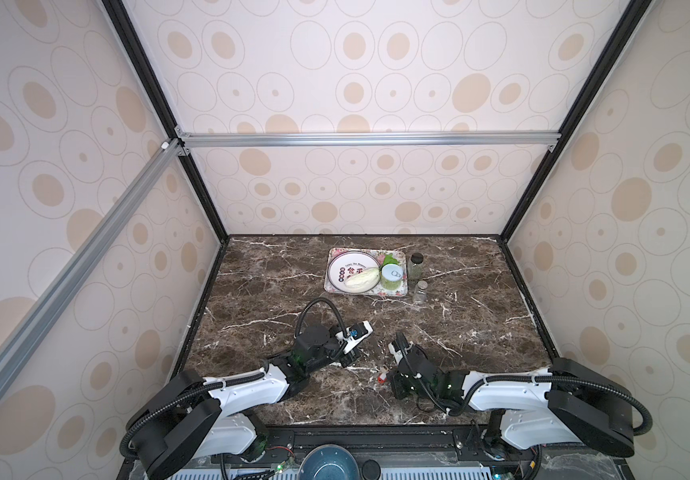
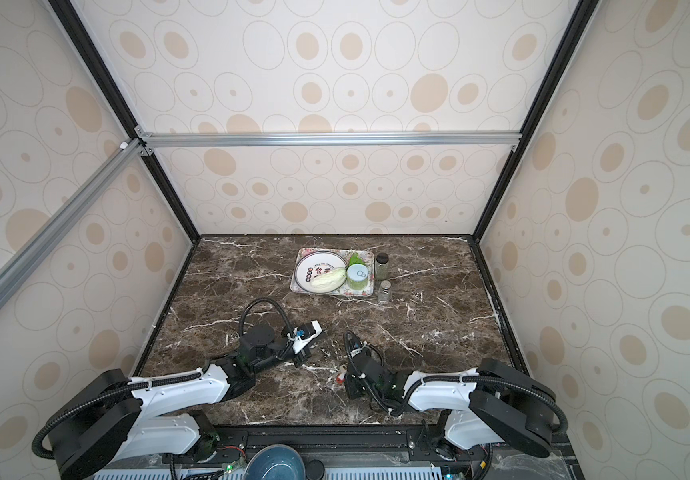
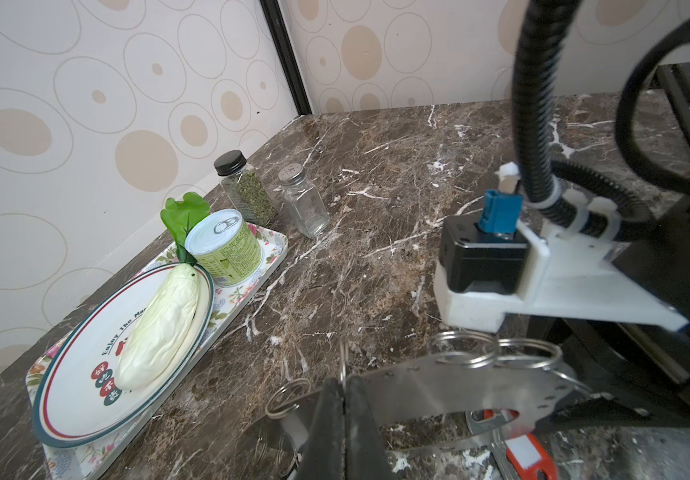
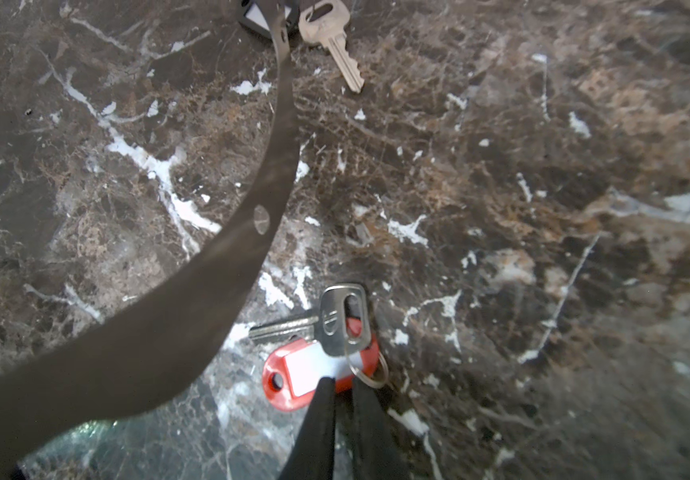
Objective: Put the keys on the keyring
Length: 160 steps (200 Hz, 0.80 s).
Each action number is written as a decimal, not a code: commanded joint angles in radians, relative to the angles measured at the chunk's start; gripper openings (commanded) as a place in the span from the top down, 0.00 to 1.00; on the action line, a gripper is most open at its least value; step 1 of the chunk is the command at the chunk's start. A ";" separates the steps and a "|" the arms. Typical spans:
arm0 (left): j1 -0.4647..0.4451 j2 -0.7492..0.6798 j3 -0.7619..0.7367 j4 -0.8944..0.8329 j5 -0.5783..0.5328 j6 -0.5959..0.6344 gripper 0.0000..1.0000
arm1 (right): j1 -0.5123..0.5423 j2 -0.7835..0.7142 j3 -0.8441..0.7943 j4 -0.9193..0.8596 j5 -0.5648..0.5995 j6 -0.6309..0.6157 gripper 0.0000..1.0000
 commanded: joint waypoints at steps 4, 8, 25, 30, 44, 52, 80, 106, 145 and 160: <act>-0.009 -0.029 0.005 0.047 -0.004 0.018 1.00 | 0.007 -0.038 0.033 -0.056 0.054 -0.030 0.85; -0.009 -0.030 0.004 0.047 -0.003 0.018 1.00 | 0.006 -0.052 0.033 -0.065 0.063 -0.041 0.85; -0.009 -0.036 -0.003 0.057 -0.007 0.015 1.00 | 0.006 -0.135 0.029 -0.102 0.103 -0.080 0.81; -0.008 -0.039 -0.005 0.060 -0.006 0.015 1.00 | 0.005 -0.163 0.024 -0.109 0.116 -0.094 0.80; -0.007 -0.046 -0.011 0.067 -0.007 0.013 1.00 | 0.005 -0.244 0.002 -0.122 0.149 -0.136 0.79; -0.008 -0.050 -0.013 0.070 -0.010 0.014 1.00 | 0.003 -0.286 -0.014 -0.116 0.164 -0.172 0.78; -0.008 -0.047 -0.016 0.075 -0.014 0.015 1.00 | -0.005 -0.371 -0.126 0.038 0.188 -0.361 0.78; -0.008 -0.037 -0.013 0.075 -0.014 0.015 1.00 | -0.043 -0.361 -0.197 0.166 0.143 -0.461 0.78; -0.009 -0.038 -0.013 0.075 -0.017 0.016 1.00 | -0.063 -0.351 -0.177 0.118 0.064 -0.530 0.74; -0.009 -0.042 -0.016 0.076 -0.017 0.015 1.00 | -0.062 -0.362 -0.166 0.073 0.125 -0.539 0.74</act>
